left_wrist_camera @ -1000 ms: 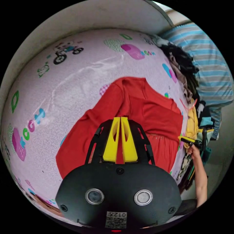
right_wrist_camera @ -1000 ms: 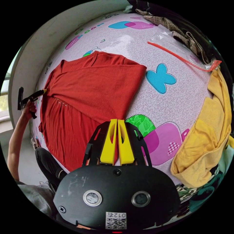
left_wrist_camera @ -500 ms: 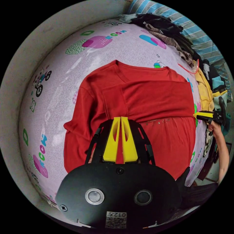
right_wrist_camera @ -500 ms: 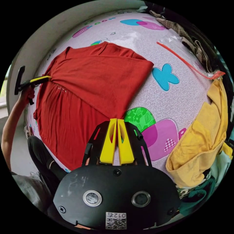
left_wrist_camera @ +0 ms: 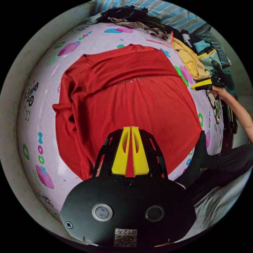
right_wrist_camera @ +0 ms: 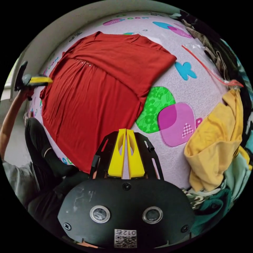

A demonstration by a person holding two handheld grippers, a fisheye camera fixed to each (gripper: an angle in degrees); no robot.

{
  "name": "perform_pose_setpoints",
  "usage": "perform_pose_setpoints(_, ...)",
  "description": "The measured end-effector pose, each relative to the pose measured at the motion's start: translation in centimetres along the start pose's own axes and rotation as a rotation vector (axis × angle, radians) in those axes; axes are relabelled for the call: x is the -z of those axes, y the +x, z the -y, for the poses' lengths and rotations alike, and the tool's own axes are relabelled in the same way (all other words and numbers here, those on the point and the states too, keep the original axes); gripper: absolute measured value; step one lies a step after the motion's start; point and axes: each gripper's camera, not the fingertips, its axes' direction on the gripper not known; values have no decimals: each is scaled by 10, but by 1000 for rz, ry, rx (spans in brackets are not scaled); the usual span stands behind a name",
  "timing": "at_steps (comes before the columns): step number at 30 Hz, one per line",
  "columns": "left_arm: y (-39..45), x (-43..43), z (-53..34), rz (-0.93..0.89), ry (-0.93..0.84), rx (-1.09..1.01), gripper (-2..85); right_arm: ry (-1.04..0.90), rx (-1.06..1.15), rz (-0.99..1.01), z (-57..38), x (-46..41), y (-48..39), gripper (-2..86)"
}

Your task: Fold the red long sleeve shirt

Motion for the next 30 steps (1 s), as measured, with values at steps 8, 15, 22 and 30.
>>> perform_pose_setpoints(8, 7, -48, -67, 140, -192, -33, -2, -20, -54, -85, 3, -36, -15, -10)
perform_pose_setpoints(15, 8, -53, -73, 189, -218, -2, -2, -29, -60, -247, 7, -51, -26, -10)
perform_pose_setpoints(22, 31, -41, -76, 124, -207, -135, -2, -88, 39, -47, -28, -54, -46, -10)
perform_pose_setpoints(30, 28, -67, -79, 77, -286, -181, -2, -168, 53, -9, -36, -98, -55, -10)
